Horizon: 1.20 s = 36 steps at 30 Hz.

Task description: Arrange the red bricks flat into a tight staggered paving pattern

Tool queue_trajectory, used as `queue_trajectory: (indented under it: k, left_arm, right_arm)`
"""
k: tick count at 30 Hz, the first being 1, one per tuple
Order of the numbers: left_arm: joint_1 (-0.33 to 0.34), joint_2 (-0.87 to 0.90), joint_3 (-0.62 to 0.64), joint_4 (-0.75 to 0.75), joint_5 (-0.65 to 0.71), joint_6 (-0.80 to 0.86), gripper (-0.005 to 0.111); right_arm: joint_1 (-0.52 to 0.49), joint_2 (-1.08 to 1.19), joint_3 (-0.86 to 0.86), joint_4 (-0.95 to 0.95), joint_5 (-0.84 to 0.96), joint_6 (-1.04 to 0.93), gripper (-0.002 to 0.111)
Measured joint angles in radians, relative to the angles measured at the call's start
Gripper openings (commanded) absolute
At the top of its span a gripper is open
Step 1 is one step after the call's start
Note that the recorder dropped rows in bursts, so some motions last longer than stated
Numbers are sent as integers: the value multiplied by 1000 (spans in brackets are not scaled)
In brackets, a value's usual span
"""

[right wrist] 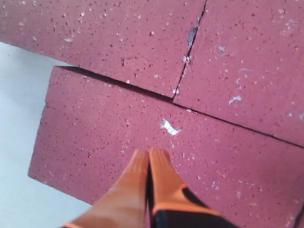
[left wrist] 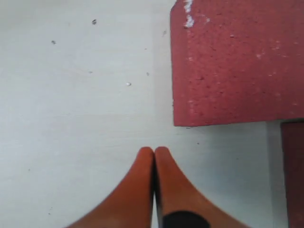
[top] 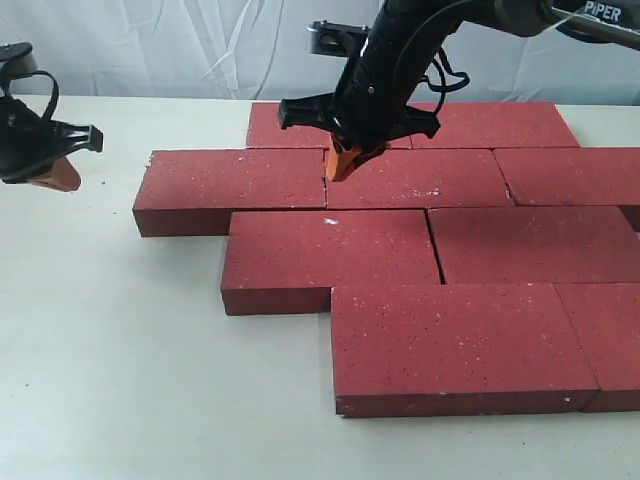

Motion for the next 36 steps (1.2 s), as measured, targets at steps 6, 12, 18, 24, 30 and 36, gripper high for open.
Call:
queue_trajectory:
  k: [6, 12, 18, 24, 30, 36]
  left_arm:
    - [-99, -112, 51, 18, -31, -17, 0]
    - [-176, -190, 87, 86, -37, -79, 0]
    - [-192, -272, 140, 117, -37, -98, 0]
    - [-192, -341, 171, 128, -58, -100, 0]
    - [-192, -367, 184, 129, -58, -102, 0]
    - [-192, -367, 185, 129, -58, -102, 0]
  right_arm:
    - [0, -53, 39, -48, 18, -2, -1]
    - [-5, -136, 172, -90, -35, -4, -1]
    - [-41, -223, 310, -92, -96, -4, -1]
    - [-150, -320, 423, -92, -133, -4, -1]
    - [-268, -436, 540, -146, -143, -4, -1]
    - [-311, -590, 693, -244, -185, 0, -1]
